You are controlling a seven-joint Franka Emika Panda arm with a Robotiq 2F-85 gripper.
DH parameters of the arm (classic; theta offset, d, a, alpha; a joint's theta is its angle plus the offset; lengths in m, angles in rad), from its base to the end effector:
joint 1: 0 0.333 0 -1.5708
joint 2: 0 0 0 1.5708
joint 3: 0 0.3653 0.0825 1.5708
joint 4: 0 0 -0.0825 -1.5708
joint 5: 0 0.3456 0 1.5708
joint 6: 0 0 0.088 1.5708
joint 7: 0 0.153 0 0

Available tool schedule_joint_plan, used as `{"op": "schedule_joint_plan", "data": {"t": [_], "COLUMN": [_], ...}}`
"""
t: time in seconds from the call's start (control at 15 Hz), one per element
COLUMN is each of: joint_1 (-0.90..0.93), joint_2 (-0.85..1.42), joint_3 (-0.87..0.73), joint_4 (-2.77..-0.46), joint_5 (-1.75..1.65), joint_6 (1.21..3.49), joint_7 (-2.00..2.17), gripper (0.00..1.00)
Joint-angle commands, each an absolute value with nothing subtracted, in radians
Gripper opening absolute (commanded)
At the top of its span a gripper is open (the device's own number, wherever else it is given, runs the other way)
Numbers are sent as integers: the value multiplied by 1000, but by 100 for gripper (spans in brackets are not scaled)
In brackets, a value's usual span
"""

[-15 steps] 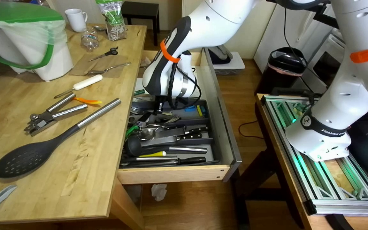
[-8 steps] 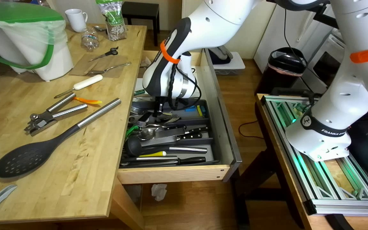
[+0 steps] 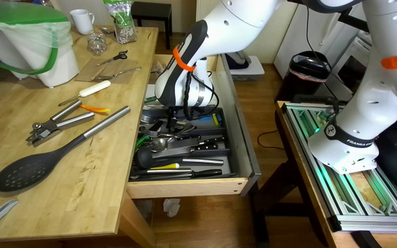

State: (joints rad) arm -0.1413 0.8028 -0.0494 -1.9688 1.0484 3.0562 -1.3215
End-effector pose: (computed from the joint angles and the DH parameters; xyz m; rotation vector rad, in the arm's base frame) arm 0.5925 -0.1792 0.1022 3.0589 0.1794 0.5066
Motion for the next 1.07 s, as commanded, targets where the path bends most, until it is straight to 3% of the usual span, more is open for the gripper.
{"op": "schedule_joint_plan", "data": {"t": [0.0, 0.4, 0.6, 1.0], "joint_1": [-69, -32, -28, -36], "joint_2": [759, 749, 746, 735], "joint_3": [-101, -126, -135, -144], "joint_4": [-2035, -2042, -2041, -2037], "joint_5": [1026, 1032, 1034, 1040], "joint_6": [3032, 3016, 3016, 3013], "joint_7": [-1256, -1227, -1220, -1209], "gripper": [100, 99, 85, 79]}}
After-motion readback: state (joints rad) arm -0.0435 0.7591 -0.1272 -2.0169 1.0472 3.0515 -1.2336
